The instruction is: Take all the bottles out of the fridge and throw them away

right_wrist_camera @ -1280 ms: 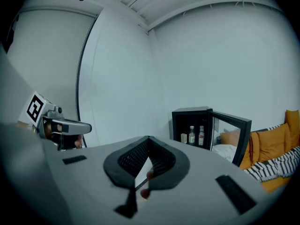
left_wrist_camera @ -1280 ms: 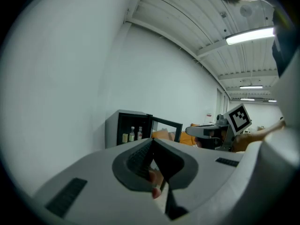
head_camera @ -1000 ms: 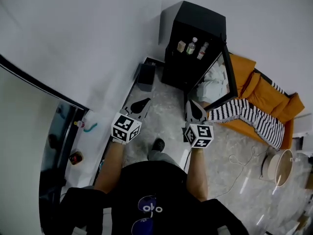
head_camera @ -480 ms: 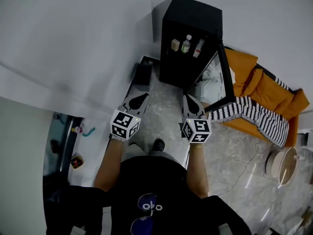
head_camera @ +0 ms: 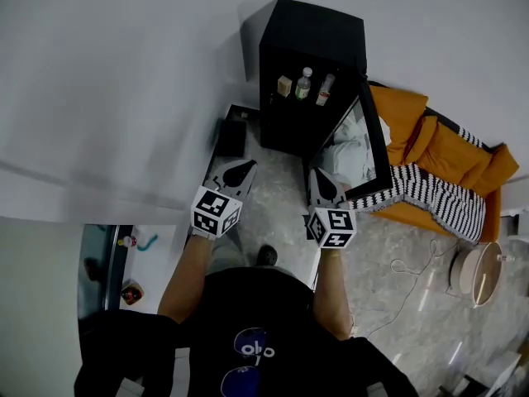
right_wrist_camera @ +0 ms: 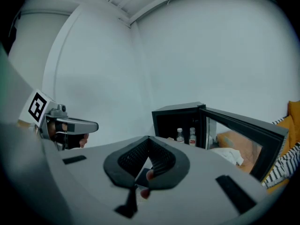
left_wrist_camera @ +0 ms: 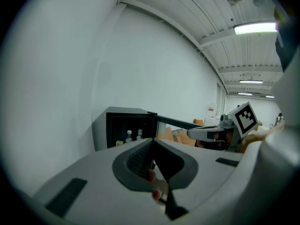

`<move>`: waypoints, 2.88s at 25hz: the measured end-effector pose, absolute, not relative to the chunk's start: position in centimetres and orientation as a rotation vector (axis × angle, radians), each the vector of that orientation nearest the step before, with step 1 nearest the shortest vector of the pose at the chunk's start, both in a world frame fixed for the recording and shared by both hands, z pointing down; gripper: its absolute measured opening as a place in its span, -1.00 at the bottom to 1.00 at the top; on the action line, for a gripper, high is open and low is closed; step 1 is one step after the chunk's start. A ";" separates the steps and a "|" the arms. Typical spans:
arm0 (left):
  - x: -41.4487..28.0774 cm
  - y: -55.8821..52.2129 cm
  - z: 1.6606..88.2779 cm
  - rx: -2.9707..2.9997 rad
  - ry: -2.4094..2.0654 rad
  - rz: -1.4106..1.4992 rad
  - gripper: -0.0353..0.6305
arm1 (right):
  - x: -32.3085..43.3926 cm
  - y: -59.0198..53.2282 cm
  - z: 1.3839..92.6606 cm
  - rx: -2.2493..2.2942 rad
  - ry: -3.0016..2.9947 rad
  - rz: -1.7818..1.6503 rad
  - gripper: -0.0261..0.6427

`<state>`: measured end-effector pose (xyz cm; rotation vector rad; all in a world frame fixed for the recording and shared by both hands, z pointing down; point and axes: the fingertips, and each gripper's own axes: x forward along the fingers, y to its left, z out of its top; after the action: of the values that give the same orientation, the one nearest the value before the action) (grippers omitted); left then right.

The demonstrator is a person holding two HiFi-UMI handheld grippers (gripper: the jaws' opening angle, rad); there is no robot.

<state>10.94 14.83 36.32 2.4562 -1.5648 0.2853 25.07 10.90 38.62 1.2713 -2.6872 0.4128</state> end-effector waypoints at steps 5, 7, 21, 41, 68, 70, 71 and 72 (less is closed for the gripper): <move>8.7 10.0 36.3 2.508 -1.490 0.265 -0.89 | 23.2 7.5 39.7 1.344 -2.615 0.420 -0.92; 7.4 8.1 35.9 2.523 -1.464 0.255 -0.89 | 22.1 6.3 39.5 1.371 -2.592 0.423 -0.92; -1.6 -0.7 34.3 2.592 -1.318 0.190 -0.89 | 12.9 0.5 37.4 1.474 -2.508 0.385 -0.92; -0.5 -6.0 39.2 2.495 -1.468 0.242 -0.89 | 16.4 -6.5 41.8 1.329 -2.522 0.356 -0.92; 7.2 -10.9 48.1 2.396 -1.606 0.245 -0.89 | 20.4 -12.2 48.1 1.207 -2.596 0.333 -0.92; 7.4 -11.5 49.2 2.390 -1.605 0.243 -0.89 | 20.1 -12.5 48.9 1.207 -2.604 0.332 -0.92; 7.5 -11.9 49.9 2.387 -1.604 0.244 -0.89 | 20.0 -12.6 49.3 1.207 -2.606 0.332 -0.92; 7.5 -12.2 50.6 2.384 -1.604 0.246 -0.89 | 19.9 -12.8 49.9 1.207 -2.608 0.332 -0.92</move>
<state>7.53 -12.22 50.57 2.3839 -1.6037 0.2462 19.90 -12.80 49.86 1.2072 -2.6075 0.3321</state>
